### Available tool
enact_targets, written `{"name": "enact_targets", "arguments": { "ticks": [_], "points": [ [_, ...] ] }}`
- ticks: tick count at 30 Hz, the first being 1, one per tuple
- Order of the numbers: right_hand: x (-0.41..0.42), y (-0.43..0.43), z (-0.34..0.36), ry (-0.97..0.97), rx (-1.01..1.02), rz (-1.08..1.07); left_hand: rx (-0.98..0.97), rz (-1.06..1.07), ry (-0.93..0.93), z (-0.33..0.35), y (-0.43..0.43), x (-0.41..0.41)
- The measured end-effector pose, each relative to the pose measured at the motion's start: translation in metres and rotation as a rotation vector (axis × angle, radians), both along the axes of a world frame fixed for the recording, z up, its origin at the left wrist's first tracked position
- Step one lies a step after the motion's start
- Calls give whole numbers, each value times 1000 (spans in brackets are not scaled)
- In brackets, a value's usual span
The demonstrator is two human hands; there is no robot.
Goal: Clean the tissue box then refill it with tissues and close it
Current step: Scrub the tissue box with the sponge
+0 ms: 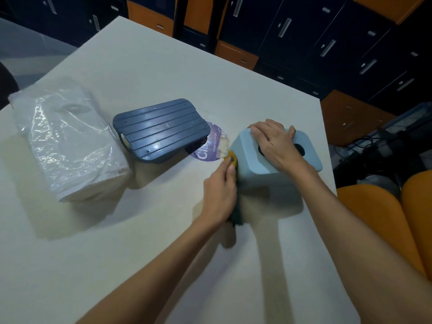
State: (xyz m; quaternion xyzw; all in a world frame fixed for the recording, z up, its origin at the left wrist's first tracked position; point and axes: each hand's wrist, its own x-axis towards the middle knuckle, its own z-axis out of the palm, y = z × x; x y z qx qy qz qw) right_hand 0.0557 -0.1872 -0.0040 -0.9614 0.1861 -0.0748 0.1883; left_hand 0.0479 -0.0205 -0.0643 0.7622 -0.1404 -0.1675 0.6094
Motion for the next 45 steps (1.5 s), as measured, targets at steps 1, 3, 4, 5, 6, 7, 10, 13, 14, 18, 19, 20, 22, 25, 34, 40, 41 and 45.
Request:
{"name": "enact_targets", "arguments": {
  "ticks": [1, 3, 4, 5, 6, 7, 10, 13, 14, 18, 19, 20, 22, 25, 34, 40, 41, 45],
  "points": [
    [0, 0, 0, 0, -6, -1, -21, 42, 41, 3, -10, 2],
    [0, 1, 0, 7, -18, -1, -114, 142, 137, 9, -25, 3],
    [0, 2, 1, 8, -20, 0, -185, 187, 170, 10, -30, -3],
    [0, 2, 1, 8, -19, -2, -251, 215, 184, 11, -33, -13],
    [1, 1, 2, 6, -20, -5, -304, 231, 182, 12, -35, -27],
    [0, 2, 2, 6, -25, -6, -344, 237, 169, 14, -36, -42],
    [1, 2, 1, 6, -41, 0, -464, 248, 143, 15, -37, -60],
    [1, 0, 0, -7, -40, 10, -554, 254, 81, 18, -41, -45],
    [1, 0, 0, -6, -39, 11, -554, 264, 63, 18, -43, -40],
    [0, 0, -1, 1, -46, 15, -441, 378, 87, -1, -52, -40],
    [0, 0, -1, 2, -45, 18, -404, 411, 119, -6, -53, -42],
    [0, 0, -1, 2, -44, 22, -381, 443, 159, -9, -54, -44],
    [0, -1, -1, 1, -48, 29, -394, 489, 245, -3, -58, -46],
    [1, -2, -1, 24, -46, 34, -468, 516, 199, 21, -63, -53],
    [1, -3, -2, 18, -52, 53, -293, 650, 239, 0, -77, -77],
    [1, -3, -2, 18, -42, 54, -381, 551, 325, 37, -69, -87],
    [1, -4, -2, 19, -43, 53, -431, 535, 284, 38, -60, -82],
    [1, -4, -3, 11, -44, 66, -672, 599, 373, 20, -23, -31]
  ]
}}
